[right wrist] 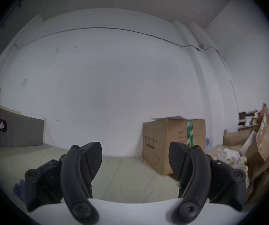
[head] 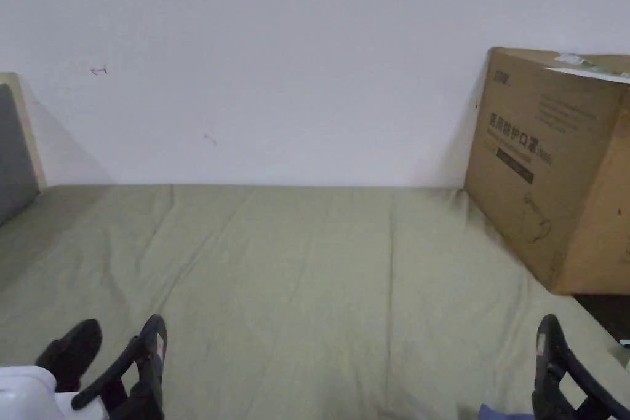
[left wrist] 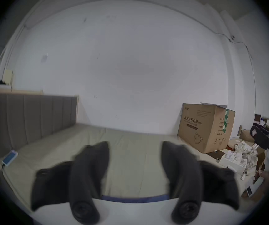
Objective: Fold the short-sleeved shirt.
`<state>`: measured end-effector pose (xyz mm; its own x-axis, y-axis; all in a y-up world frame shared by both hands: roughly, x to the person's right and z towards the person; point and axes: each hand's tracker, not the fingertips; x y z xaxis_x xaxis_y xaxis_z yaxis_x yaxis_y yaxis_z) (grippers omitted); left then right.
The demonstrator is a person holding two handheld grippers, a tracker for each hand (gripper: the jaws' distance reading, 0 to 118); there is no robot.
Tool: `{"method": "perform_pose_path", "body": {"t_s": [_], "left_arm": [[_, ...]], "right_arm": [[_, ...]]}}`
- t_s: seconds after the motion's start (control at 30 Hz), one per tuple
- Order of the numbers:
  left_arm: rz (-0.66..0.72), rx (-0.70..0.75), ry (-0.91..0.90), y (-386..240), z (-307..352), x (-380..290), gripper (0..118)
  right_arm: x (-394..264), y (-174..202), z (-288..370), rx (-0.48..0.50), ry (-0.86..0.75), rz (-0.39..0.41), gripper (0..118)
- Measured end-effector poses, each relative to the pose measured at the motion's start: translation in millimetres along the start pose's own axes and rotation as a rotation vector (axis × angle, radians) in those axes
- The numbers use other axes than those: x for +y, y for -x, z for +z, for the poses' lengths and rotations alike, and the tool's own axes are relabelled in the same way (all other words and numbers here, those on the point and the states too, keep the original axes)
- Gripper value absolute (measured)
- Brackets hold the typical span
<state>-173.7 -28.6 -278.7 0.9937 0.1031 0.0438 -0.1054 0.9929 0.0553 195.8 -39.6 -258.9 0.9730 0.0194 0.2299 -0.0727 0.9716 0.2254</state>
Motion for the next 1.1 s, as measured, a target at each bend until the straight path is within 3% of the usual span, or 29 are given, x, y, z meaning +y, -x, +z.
{"method": "perform_pose_path", "body": {"t_s": [0.03, 0.07, 0.1, 0.17, 0.23, 0.47, 0.53, 0.63, 0.7, 0.8, 0.83, 0.87, 0.93, 0.97, 1.1], "left_arm": [[-0.034, -0.002, -0.001, -10, 2, 1, 0], [-0.062, 0.000, 0.000, -16, 2, 2, 0], [-0.085, 0.016, -0.021, -19, 8, -6, 0], [-0.092, -0.074, -0.026, -30, 3, -1, 0], [-0.142, -0.014, -0.060, -38, 7, -3, 0], [-0.092, -0.005, -0.086, -30, 18, 20, 0], [0.016, -0.029, 0.026, -9, 10, 26, 0], [0.166, -0.071, 0.297, 46, -15, 23, 0], [0.432, -0.217, 0.533, 99, -43, 3, 0], [0.790, -0.269, 0.788, 168, -79, -51, 0], [0.844, -0.266, 0.793, 184, -83, -69, 6], [0.851, -0.234, 0.823, 197, -86, -84, 29], [0.857, -0.163, 0.897, 217, -95, -115, 111], [0.859, -0.160, 0.949, 222, -100, -130, 118], [1.036, -0.290, 1.006, 239, -111, -189, 118]], "right_arm": [[3, 3, -9, 0.101, 0.156, -0.074, 42], [4, 7, -12, 0.124, 0.219, -0.100, 5], [-1, 10, -15, 0.126, 0.233, -0.097, 1], [-2, 0, -15, 0.117, 0.223, -0.089, 1], [0, -6, -15, 0.152, 0.218, -0.076, 1], [15, 1, -17, 0.185, 0.250, -0.087, 1], [17, -3, -20, 0.227, 0.294, -0.143, 1], [17, -6, -20, 0.228, 0.325, -0.141, 1], [12, -9, -20, 0.233, 0.362, -0.121, 1], [3, -6, -25, 0.256, 0.447, -0.084, 1], [-1, -5, -26, 0.263, 0.471, -0.076, 1], [-3, -3, -29, 0.267, 0.491, -0.072, 1], [-7, 3, -33, 0.271, 0.521, -0.070, 1], [-8, 4, -33, 0.271, 0.534, -0.072, 1], [-19, 11, -36, 0.328, 0.625, -0.046, 1]]}}
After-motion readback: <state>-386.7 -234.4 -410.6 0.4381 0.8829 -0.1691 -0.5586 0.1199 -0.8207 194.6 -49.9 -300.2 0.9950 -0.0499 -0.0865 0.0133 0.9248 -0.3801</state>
